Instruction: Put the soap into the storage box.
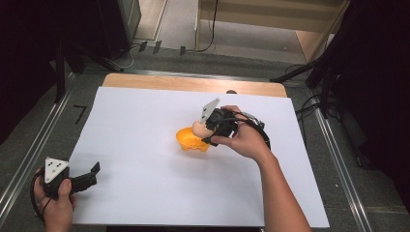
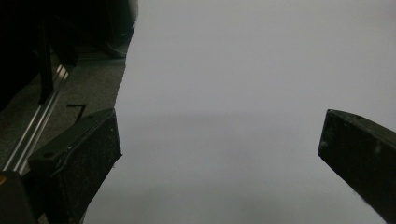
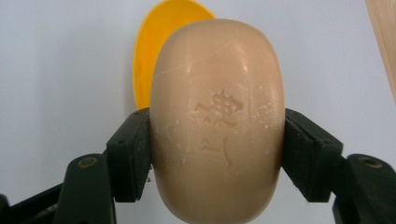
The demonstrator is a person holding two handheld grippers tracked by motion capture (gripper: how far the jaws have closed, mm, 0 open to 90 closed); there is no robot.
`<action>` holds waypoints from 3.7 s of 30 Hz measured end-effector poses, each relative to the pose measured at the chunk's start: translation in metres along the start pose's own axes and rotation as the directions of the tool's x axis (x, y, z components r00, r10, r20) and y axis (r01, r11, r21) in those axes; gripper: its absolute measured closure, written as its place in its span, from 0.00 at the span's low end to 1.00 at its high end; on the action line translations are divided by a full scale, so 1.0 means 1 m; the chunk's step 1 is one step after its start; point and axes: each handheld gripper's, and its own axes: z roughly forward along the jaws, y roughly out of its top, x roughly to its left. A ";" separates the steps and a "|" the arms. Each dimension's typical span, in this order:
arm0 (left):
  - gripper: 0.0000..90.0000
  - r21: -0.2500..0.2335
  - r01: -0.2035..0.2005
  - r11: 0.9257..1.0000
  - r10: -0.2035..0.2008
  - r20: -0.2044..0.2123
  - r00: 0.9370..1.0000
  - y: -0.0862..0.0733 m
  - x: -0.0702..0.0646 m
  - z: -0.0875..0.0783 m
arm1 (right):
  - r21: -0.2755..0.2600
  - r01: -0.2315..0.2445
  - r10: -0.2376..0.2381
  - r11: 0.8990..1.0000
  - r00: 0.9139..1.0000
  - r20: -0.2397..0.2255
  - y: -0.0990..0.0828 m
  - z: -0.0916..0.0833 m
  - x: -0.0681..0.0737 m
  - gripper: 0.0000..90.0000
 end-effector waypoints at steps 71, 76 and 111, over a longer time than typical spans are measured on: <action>0.00 -0.001 0.005 1.000 -0.005 0.005 1.000 0.000 0.000 0.000 | -0.035 -0.119 0.118 0.992 0.993 -0.029 -0.008 0.005 -0.009 0.23; 0.00 -0.001 0.004 1.000 -0.004 0.004 1.000 0.000 0.000 0.000 | -0.051 -0.182 0.181 0.982 0.983 -0.018 -0.020 0.000 -0.008 0.19; 0.00 0.001 -0.011 1.000 0.011 -0.001 1.000 0.000 -0.001 0.000 | -0.125 -0.525 0.538 0.842 0.836 0.107 -0.125 -0.035 0.020 0.06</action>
